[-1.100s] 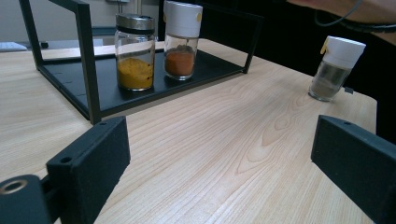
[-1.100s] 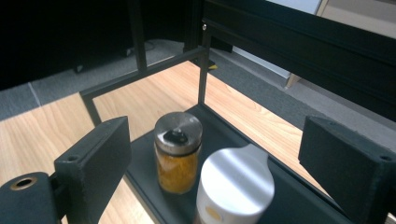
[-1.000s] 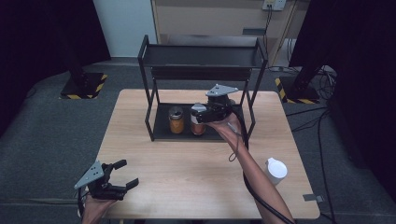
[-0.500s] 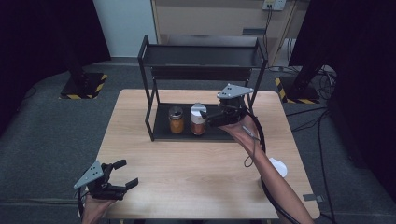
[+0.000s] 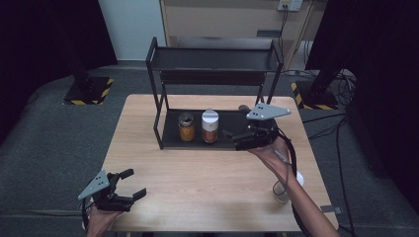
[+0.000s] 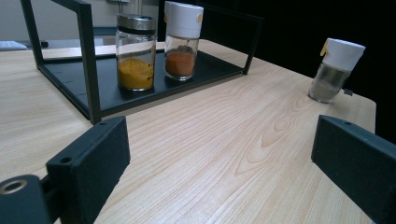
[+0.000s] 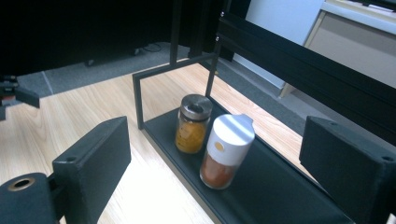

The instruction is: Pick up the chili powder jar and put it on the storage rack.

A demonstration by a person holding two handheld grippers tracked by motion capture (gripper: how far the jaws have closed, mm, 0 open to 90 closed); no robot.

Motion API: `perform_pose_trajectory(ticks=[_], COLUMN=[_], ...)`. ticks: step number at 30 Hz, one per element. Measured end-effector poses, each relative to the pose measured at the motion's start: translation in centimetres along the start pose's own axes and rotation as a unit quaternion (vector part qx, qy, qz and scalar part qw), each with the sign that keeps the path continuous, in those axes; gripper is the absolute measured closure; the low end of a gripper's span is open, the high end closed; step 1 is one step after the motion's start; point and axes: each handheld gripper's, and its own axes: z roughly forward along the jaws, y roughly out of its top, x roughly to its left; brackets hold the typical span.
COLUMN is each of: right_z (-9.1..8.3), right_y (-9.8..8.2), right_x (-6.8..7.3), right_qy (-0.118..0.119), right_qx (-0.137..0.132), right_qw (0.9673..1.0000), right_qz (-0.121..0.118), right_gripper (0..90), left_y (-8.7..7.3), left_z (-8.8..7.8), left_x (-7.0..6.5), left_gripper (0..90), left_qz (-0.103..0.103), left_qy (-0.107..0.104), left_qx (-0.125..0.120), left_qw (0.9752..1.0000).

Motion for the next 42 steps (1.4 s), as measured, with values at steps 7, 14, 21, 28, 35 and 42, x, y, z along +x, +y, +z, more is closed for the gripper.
perform_pose_trajectory(ticks=[7,14,21,28,35,42], right_z=[-2.6,-5.2,-7.5,-9.4,-11.0,-12.9], right_y=[-1.2,-2.9,-4.9,-6.9,-8.9,-10.8], right_x=[0.6,0.9,0.9,1.4,2.4,3.1], right_qy=[-0.012,-0.026,-0.045,-0.07,-0.089,-0.111], right_qx=[-0.006,-0.012,-0.015,-0.007,-0.006,-0.018], right_qw=[0.9999,0.9996,0.9985,0.997,0.9952,0.992], right_qz=[-0.002,0.007,0.025,0.033,0.041,0.057], right_gripper=[8.8,8.8,8.9,8.8,8.7,8.5], left_y=[0.0,0.0,0.0,0.0,0.0,0.1], left_z=[0.0,0.0,0.0,0.0,0.0,0.0], left_x=[0.0,0.0,-0.1,-0.1,-0.1,-0.1], left_gripper=[3.8,3.8,3.8,3.8,3.8,3.8], left_qz=[0.0,0.001,0.0,0.0,0.0,0.001], left_qy=[0.0,0.0,0.001,0.002,0.003,0.003], left_qx=[-0.001,0.0,0.0,0.001,0.002,0.002], left_qw=[1.0,1.0,1.0,1.0,1.0,1.0])
